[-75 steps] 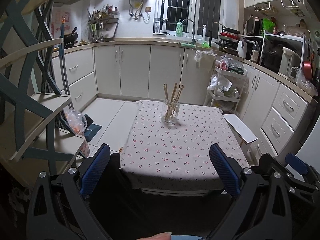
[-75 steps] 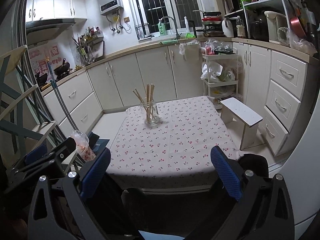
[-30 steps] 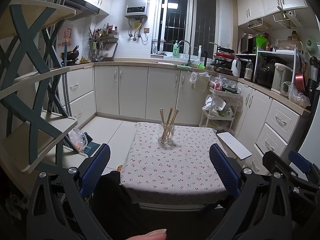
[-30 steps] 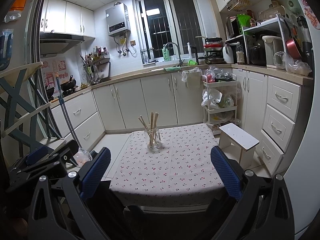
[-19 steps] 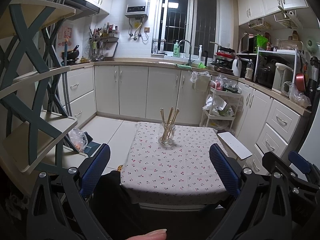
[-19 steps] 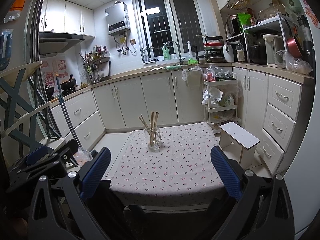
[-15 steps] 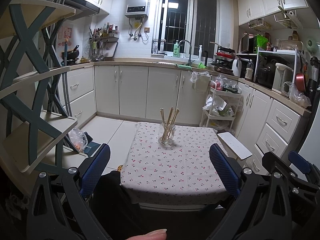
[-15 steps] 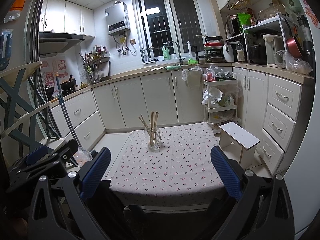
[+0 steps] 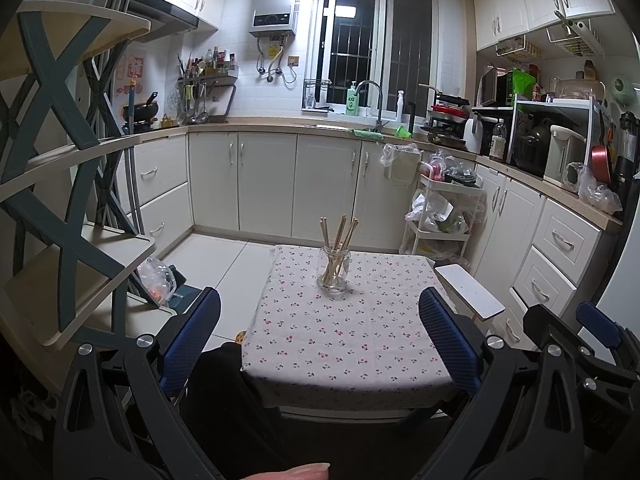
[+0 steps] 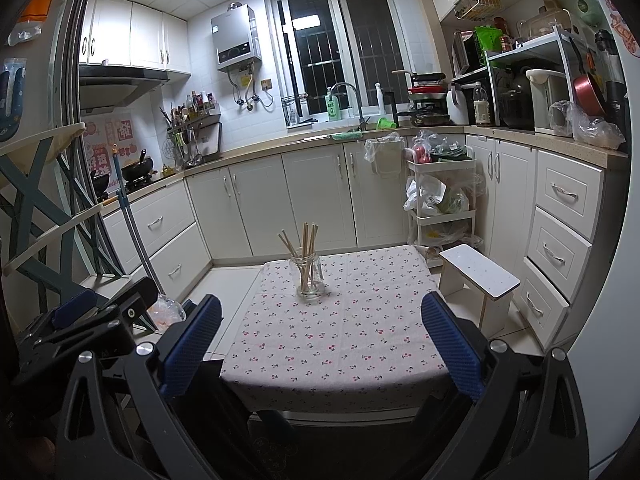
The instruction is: Organize utensils
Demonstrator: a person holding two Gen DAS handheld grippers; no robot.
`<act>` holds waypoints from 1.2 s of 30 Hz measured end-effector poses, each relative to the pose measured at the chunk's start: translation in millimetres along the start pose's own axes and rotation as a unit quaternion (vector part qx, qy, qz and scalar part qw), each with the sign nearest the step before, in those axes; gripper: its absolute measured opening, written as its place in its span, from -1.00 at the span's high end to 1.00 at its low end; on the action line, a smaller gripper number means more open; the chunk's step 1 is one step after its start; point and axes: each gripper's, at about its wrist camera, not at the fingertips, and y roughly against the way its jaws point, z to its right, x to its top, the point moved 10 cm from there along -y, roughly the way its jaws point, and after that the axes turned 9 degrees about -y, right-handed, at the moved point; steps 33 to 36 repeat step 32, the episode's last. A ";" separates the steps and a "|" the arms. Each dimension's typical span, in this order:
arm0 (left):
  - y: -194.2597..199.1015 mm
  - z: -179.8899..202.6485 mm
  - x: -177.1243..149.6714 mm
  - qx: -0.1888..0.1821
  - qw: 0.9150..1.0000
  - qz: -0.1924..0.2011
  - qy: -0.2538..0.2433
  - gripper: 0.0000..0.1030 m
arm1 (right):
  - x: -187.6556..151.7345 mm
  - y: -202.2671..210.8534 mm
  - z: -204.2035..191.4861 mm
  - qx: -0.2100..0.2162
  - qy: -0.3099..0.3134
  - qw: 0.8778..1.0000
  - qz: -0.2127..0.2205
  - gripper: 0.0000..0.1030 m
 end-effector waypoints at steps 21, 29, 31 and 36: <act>3.3 -9.2 6.2 0.005 1.000 0.019 0.001 -0.85 | -3.7 0.1 -2.7 -0.010 0.000 1.000 0.000 -0.87; -14.2 -15.7 -5.5 0.002 1.000 -0.022 0.018 -0.85 | -4.5 -0.3 -2.4 -0.011 -0.001 1.000 0.000 -0.86; -14.1 -15.7 -5.7 0.007 1.000 -0.022 0.014 -0.85 | -5.0 -0.3 -2.4 -0.011 0.000 1.000 -0.001 -0.86; -14.4 -14.6 -6.5 0.006 1.000 -0.023 0.014 -0.85 | -5.1 0.1 -2.5 -0.011 0.000 1.000 -0.001 -0.87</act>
